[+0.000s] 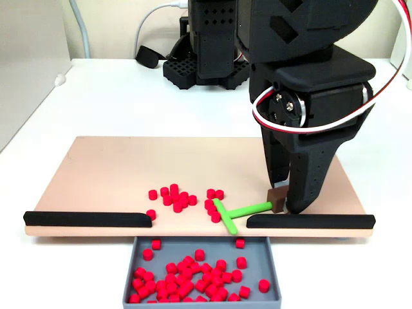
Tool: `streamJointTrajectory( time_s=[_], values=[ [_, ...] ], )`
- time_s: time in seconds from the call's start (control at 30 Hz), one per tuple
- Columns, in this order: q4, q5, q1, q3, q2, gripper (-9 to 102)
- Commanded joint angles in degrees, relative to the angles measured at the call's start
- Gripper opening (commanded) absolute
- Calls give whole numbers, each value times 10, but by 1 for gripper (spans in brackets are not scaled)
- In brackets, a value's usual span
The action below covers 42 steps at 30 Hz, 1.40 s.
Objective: Push granules from left to the grey container
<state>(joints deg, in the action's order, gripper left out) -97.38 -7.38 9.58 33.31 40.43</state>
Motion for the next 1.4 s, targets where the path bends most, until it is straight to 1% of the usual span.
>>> streamJointTrajectory(
  time_s=[0.0, 1.07, 1.23, 1.37],
  values=[
    [3, -11, -8, -5, 3, 0],
    [3, -185, -22, -5, 11, 0],
    [3, -229, -25, -5, 13, 0],
    [3, -293, -28, -5, 47, 0]
  ],
)
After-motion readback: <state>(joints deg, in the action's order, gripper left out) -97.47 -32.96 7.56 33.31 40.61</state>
